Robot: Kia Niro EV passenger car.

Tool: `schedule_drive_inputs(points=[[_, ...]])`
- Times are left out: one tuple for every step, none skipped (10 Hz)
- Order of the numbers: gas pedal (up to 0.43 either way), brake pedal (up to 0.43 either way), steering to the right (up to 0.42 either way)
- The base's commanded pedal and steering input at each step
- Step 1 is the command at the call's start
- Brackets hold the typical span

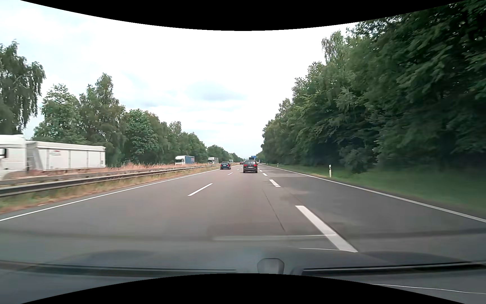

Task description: Follow the waypoints while adhering to traffic rules and regulations

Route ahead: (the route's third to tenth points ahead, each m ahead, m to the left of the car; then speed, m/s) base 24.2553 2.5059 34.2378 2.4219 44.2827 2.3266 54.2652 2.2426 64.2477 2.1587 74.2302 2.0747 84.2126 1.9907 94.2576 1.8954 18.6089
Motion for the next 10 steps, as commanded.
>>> schedule_drive_inputs(points=[[0.228, 0.000, -0.002], [0.228, 0.000, -0.002], [0.228, 0.000, -0.002], [0.228, 0.000, -0.001], [0.228, 0.000, -0.002], [0.228, 0.000, -0.002], [0.228, 0.000, -0.002], [0.228, 0.000, -0.002], [0.228, 0.000, -0.002], [0.228, 0.000, -0.002]])
